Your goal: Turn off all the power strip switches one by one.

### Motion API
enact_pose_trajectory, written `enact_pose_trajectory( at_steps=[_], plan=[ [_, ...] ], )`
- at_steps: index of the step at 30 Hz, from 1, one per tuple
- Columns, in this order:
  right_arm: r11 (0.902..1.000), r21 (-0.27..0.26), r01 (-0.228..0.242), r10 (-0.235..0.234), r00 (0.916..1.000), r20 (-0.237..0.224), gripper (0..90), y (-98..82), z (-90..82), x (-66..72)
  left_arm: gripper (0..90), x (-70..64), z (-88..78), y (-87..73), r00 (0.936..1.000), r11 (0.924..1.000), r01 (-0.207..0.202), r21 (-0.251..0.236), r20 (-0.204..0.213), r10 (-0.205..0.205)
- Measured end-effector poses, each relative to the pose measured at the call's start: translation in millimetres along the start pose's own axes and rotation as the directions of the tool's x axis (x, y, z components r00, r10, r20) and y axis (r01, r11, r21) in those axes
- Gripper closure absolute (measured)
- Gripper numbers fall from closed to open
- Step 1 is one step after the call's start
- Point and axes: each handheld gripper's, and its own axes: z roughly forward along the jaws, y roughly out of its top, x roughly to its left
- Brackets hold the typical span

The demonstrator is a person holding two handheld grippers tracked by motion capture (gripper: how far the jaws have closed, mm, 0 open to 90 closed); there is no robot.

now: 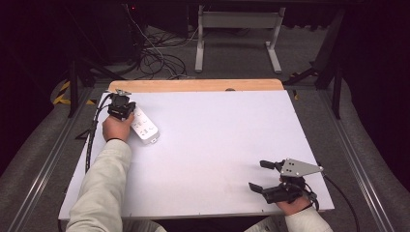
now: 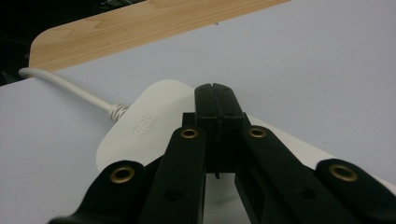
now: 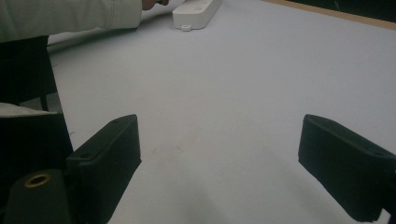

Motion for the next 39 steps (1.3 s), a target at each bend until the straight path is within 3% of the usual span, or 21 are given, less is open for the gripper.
enact_pose_trajectory(
  at_steps=[5,7,12,20,22,25,33,39],
  plan=[
    [1.0,-0.004,0.0,0.0,1.0,0.002,13.2,0.3,-0.7,-0.1,90.0,-2.4,-2.9,4.2,0.9999,0.9999,-0.013,0.002,0.003,0.013],
    [1.0,-0.008,-0.001,0.001,1.0,0.004,13.2,1.0,-0.7,-0.4,90.0,-0.6,-7.6,5.8,0.9994,0.9993,-0.028,0.027,-0.021,0.028],
    [0.9999,-0.012,0.006,-0.006,1.0,0.004,13.2,2.5,-0.6,0.1,90.0,2.5,-28.0,11.8,0.9992,0.9989,-0.001,-0.047,0.04,0.003],
    [0.9997,-0.018,0.016,-0.016,0.9999,-0.006,13.2,5.1,0.6,0.3,90.0,-7.0,-62.9,21.9,0.9929,0.9919,0.002,-0.127,0.118,0.013],
    [0.9996,-0.021,0.018,-0.018,0.9998,-0.007,13.2,5.7,0.7,0.4,90.0,-9.4,-71.7,23.1,0.9927,0.9896,-0.02,-0.143,0.115,0.036],
    [0.9996,-0.025,0.016,-0.016,0.9998,-0.009,13.2,7.0,1.9,-0.1,81.8,-10.8,-78.8,22.1,0.9908,0.9903,-0.046,-0.131,0.12,0.062],
    [0.9993,-0.019,0.032,-0.033,0.9994,-0.013,13.2,10.4,6.9,2.3,79.8,-8.7,-101.2,20.5,0.9871,0.9861,-0.043,-0.161,0.146,0.066],
    [0.9992,-0.027,0.03,-0.03,0.9996,-0.003,13.2,9.9,3.2,0.9,77.2,-12.2,-115.7,23.2,0.9773,0.9795,-0.051,-0.195,0.192,0.089]
  ],
)
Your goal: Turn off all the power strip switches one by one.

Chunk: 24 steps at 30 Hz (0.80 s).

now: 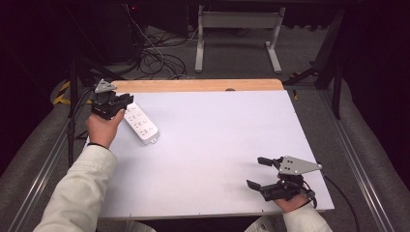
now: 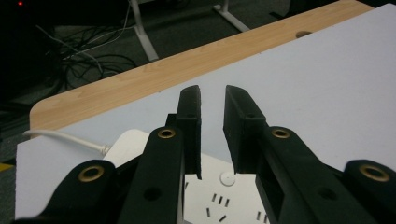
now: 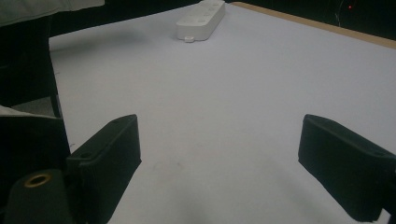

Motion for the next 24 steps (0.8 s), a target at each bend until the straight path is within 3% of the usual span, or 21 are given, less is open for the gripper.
enact_pose_trajectory(
  at_steps=[3,7,13,17,20,24],
  plan=[
    [1.0,-0.004,-0.002,0.002,1.0,0.002,13.2,0.2,-1.0,-1.0,77.1,-3.6,-7.1,2.8,0.9997,0.9998,-0.003,-0.02,0.022,0.004],
    [1.0,-0.005,0.002,-0.002,1.0,0.005,13.2,0.7,-2.0,0.0,69.5,-9.4,-18.6,5.6,0.9957,0.9991,-0.015,-0.041,0.091,0.018],
    [0.9999,-0.011,0.002,-0.002,1.0,0.003,13.2,1.2,-2.9,0.4,54.5,-28.2,-40.9,7.4,0.9829,0.9946,-0.053,-0.089,0.171,0.067],
    [0.9999,-0.012,0.003,-0.003,1.0,0.001,13.2,1.5,-3.2,1.5,44.3,-43.0,-52.8,5.2,0.9757,0.988,-0.078,-0.133,0.193,0.103],
    [0.9999,-0.01,0.004,-0.004,1.0,0.003,13.2,1.4,-4.0,1.5,36.3,-53.8,-59.6,2.4,0.9669,0.9874,-0.079,-0.137,0.231,0.109],
    [0.9999,-0.011,0.005,-0.004,1.0,0.004,13.2,1.5,-4.3,1.5,31.9,-66.0,-68.6,-5.7,0.9611,0.9854,-0.056,-0.161,0.259,0.097]
  ],
)
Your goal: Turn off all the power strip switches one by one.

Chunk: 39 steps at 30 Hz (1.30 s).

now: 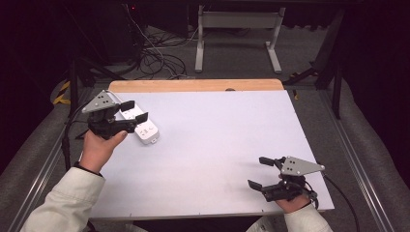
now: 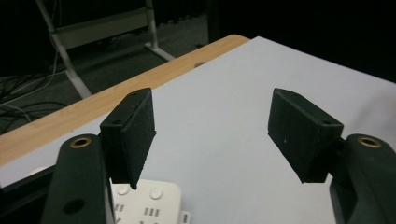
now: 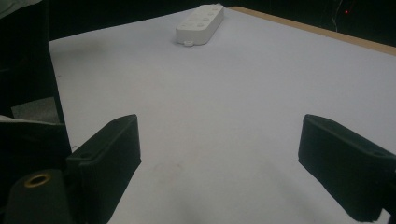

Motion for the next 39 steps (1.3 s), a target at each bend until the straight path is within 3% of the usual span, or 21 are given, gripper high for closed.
enact_pose_trajectory(
  at_steps=[2,6,11,15,18,21,27,29,34,37,39],
  plan=[
    [1.0,0.001,0.0,0.0,1.0,-0.003,13.2,0.0,0.1,0.2,30.5,-4.6,-2.0,-4.5,0.9997,0.9998,0.022,-0.004,0.01,-0.021],
    [1.0,-0.001,0.001,-0.001,1.0,-0.003,13.2,0.1,-0.3,0.6,24.6,-13.9,-4.4,-16.5,0.9958,0.9979,0.063,-0.013,0.067,-0.062],
    [1.0,-0.003,-0.001,0.001,1.0,-0.005,13.2,-0.4,-0.5,0.3,21.4,-32.9,-5.8,-32.3,0.9992,0.9998,-0.019,-0.009,0.035,0.02],
    [1.0,-0.003,0.0,0.0,1.0,-0.006,13.2,-0.1,-0.5,0.4,20.5,-43.0,-4.0,-46.8,0.9977,0.9995,0.007,-0.03,0.068,-0.005],
    [1.0,-0.002,0.0,0.0,1.0,-0.006,13.2,0.1,-0.4,0.8,19.7,-50.6,-2.6,-57.3,0.9969,0.9995,-0.018,-0.026,0.077,0.02],
    [1.0,-0.002,0.002,-0.002,1.0,-0.007,13.2,0.1,-0.5,1.1,19.6,-55.8,-0.9,-69.1,0.997,0.9985,-0.048,-0.028,0.059,0.05],
    [1.0,-0.004,0.001,-0.001,1.0,-0.005,13.2,-0.5,-2.2,0.6,20.5,-60.0,3.0,-92.8,0.994,0.9987,-0.045,-0.025,0.098,0.047],
    [1.0,-0.003,0.0,0.0,1.0,-0.002,13.2,-0.9,-2.8,0.3,20.5,-62.6,3.5,-98.5,0.9918,0.9966,-0.081,-0.017,0.098,0.082],
    [1.0,-0.003,0.0,0.0,1.0,0.0,13.2,-1.2,-3.5,0.2,20.7,-64.8,4.4,-113.4,0.9887,0.9939,-0.108,-0.025,0.102,0.11],
    [1.0,0.001,-0.001,0.001,1.0,0.0,13.2,-1.9,-3.8,0.4,21.7,-64.6,7.3,-125.6,0.9898,0.9978,-0.061,-0.028,0.128,0.064],
    [1.0,0.005,-0.001,0.001,1.0,-0.001,13.2,-2.6,-3.9,0.0,21.6,-64.4,11.1,-130.1,0.989,0.9992,-0.04,-0.001,0.143,0.04]
  ],
)
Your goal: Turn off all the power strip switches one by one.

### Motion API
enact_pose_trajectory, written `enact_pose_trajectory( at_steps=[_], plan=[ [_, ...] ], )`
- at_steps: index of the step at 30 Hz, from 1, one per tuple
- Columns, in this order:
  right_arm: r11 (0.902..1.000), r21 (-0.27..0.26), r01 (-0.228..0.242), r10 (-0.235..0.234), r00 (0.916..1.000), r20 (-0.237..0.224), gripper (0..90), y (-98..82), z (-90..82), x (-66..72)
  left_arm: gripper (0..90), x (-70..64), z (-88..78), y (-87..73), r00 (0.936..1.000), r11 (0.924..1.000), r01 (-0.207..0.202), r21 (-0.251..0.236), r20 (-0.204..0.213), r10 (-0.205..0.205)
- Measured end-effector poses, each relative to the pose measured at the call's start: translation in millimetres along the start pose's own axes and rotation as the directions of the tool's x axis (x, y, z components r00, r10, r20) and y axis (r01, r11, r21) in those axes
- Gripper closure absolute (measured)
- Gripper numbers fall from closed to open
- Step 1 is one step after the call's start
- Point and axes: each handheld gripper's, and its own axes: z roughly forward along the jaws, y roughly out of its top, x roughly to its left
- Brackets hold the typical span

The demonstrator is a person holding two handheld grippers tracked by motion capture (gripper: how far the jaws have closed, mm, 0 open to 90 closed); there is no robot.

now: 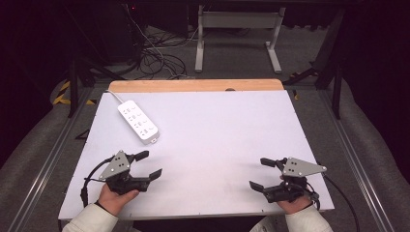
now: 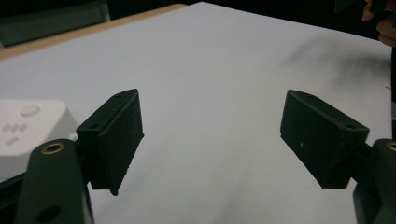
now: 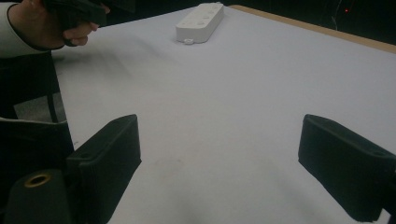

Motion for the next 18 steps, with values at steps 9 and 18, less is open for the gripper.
enact_pose_trajectory(
  at_steps=[9,18],
  plan=[
    [1.0,0.008,-0.004,0.004,1.0,0.006,13.2,-1.8,-2.0,-1.8,22.4,-0.3,2.7,1.7,0.999,1.0,0.01,0.0,-0.043,-0.01],
    [0.9999,0.015,0.0,0.0,0.9999,0.012,13.2,-1.8,-1.2,-2.4,22.2,-3.0,-2.2,5.1,0.996,0.999,-0.04,-0.02,-0.081,0.039]
  ],
)
